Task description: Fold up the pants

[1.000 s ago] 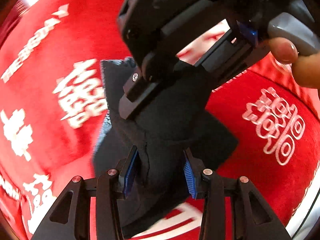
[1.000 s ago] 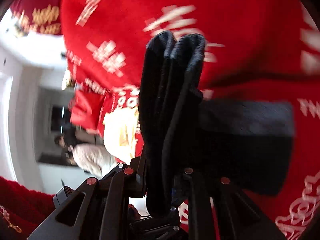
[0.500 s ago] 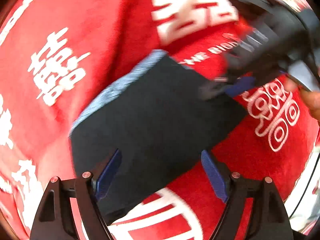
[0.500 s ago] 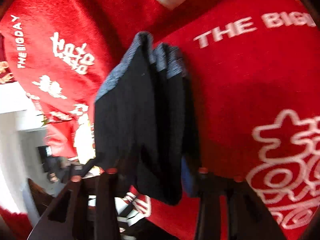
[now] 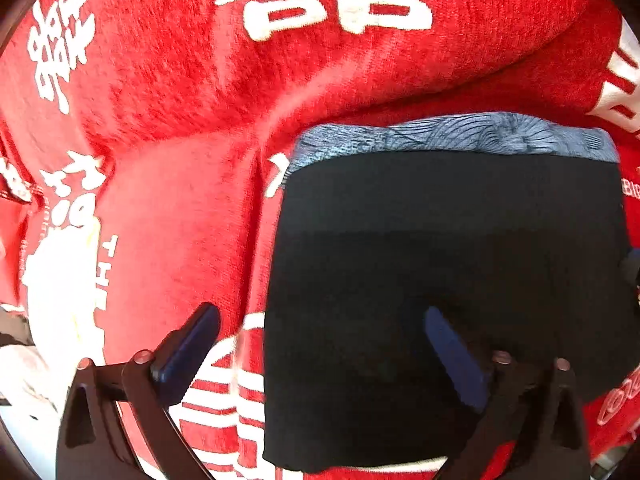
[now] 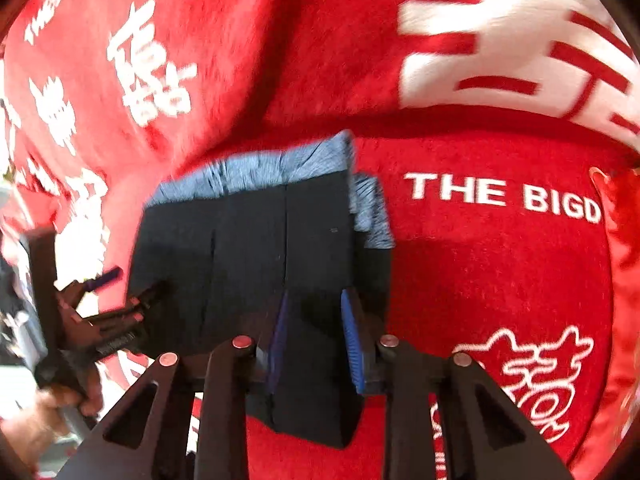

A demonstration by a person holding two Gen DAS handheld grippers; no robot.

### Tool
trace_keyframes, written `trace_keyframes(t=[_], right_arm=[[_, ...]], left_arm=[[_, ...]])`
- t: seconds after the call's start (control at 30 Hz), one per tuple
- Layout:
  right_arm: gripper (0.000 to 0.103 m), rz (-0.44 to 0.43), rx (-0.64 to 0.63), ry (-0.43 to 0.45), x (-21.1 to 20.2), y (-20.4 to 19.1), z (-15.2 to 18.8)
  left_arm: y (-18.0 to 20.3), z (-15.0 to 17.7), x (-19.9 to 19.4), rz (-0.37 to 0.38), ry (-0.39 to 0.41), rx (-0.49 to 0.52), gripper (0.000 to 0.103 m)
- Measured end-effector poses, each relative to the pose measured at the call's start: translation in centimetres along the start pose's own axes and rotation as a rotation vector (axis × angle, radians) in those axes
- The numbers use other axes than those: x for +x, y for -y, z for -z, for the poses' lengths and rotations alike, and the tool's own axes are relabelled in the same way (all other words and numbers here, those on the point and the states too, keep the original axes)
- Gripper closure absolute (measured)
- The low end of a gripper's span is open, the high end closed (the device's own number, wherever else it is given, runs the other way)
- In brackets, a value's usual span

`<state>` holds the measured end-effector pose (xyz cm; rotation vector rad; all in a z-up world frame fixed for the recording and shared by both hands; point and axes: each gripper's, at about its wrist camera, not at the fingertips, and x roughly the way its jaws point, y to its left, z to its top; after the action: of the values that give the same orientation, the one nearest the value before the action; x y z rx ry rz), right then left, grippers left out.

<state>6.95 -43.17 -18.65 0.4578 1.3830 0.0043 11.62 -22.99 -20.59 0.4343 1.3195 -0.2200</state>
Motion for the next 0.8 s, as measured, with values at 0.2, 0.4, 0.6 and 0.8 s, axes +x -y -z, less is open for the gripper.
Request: trace_keyframes(t=[0.2,0.4,0.6,0.8], right_arm=[[0.072,0.088,-0.052,-0.02,2.0,-0.5,0.7],[0.066,0.142,-0.097,-0.031,1.7,-1.3,0.7],[0.049,0.198,-0.13,0.003,-0.3,-2.0,1.5],[0.036,0.22,-0.176,0.042,-2.3,-3.5,2.0]], left_arm=[[-0.6,0.3,0.4,0.013,-0.02,-0.028,0.0],[0.1,0.0,0.8,-0.015,-0.023,-0.039,0.0],[0.6,0.0,0.6,-0.036,-0.026,-0.034,0.0],[0.8,0.0,0.4,-0.054,-0.034,-0.034,0.0]])
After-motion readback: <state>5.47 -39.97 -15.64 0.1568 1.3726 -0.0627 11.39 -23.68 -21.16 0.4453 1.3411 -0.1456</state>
